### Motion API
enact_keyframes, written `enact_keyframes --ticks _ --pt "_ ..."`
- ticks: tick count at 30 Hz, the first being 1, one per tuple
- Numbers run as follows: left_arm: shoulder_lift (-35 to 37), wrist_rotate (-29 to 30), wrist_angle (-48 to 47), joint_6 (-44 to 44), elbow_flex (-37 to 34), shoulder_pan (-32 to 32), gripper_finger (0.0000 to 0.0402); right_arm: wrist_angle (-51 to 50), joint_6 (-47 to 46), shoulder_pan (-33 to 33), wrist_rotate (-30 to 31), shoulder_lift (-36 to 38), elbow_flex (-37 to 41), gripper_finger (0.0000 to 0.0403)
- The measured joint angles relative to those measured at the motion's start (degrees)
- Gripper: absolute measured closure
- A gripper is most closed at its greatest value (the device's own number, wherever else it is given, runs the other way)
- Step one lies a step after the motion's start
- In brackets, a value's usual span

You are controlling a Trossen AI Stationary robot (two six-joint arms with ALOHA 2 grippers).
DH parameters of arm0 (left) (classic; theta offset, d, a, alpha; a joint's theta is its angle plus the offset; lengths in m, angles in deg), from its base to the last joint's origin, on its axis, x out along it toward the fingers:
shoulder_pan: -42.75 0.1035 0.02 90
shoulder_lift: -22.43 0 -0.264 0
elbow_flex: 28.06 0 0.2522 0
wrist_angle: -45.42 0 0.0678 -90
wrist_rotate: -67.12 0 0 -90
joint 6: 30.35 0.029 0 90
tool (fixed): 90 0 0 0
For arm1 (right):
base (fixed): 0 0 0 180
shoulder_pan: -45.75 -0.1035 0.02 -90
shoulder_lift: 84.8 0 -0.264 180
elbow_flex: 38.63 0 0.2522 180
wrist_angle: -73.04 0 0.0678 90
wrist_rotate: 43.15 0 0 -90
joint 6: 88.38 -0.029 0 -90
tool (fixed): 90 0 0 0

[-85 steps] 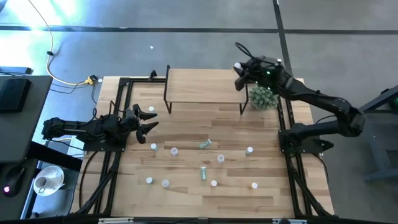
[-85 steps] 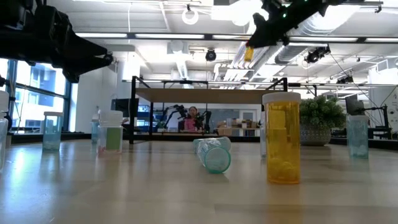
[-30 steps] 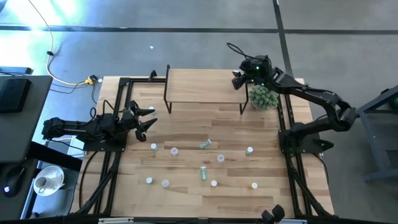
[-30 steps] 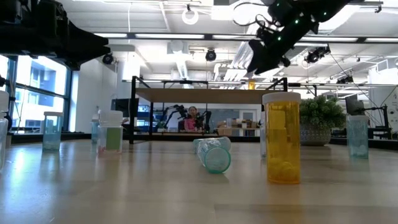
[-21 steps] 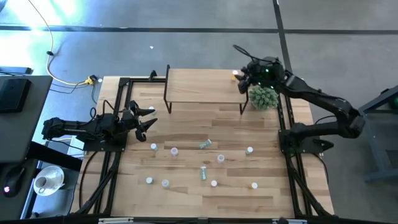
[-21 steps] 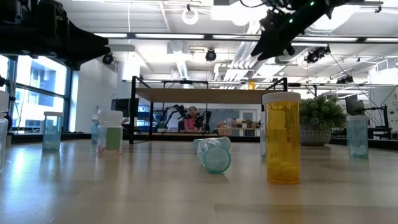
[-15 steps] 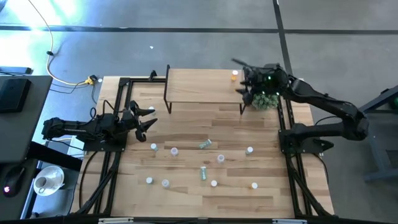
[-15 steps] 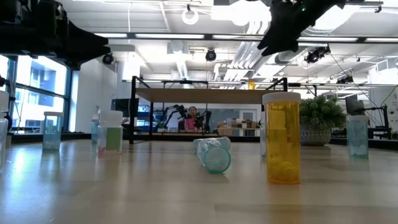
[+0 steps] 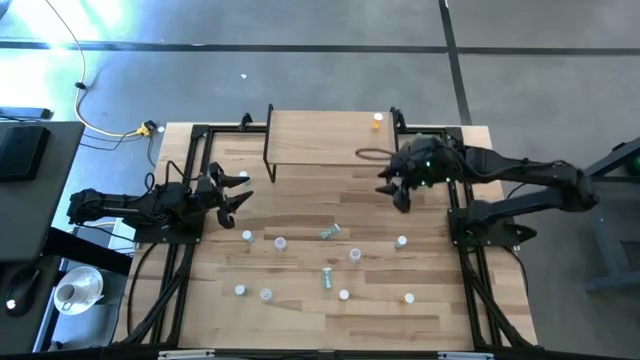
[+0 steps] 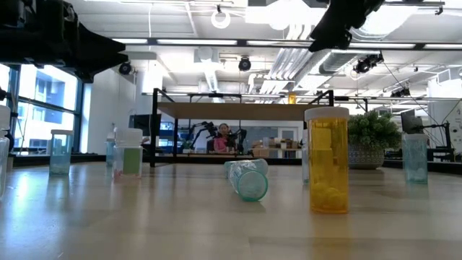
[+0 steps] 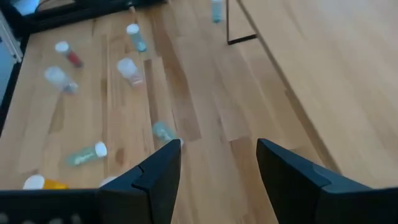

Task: Pick and place medicine bottles onto shelf by color
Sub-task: Put the middle blue pill bottle on the shelf

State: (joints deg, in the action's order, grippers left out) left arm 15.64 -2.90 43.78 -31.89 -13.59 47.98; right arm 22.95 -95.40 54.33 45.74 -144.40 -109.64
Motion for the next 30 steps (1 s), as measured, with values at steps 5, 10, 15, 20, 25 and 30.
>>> enact_keyframes --ticks 5,10,15,20,25,30 --pt "0.0 -0.9 -0.5 -1.0 0.0 0.0 0.0202 1.0 -1.1 -7.5 7.2 0.2 2.0 0.0201" --pt "0.0 -3.5 -0.8 -2.3 0.0 0.0 0.0202 9.0 -3.2 -12.3 9.6 0.3 9.5 0.0201" --pt "0.0 -4.7 -0.8 -4.3 0.0 0.0 0.0202 19.0 -3.1 -15.4 10.2 0.3 14.7 0.0201" --pt "-0.9 -4.6 -1.6 -5.3 0.0 0.0 0.0202 27.0 -1.1 -16.7 13.8 0.3 16.0 0.0201" --pt "-3.2 -4.5 -1.8 -5.8 0.2 0.0 0.0202 36.1 3.3 -18.0 15.6 0.3 16.0 0.0201" --pt "-6.7 -5.2 -2.2 -4.8 3.1 0.0 0.0202 38.7 5.0 -18.9 15.7 0.3 16.0 0.0201"
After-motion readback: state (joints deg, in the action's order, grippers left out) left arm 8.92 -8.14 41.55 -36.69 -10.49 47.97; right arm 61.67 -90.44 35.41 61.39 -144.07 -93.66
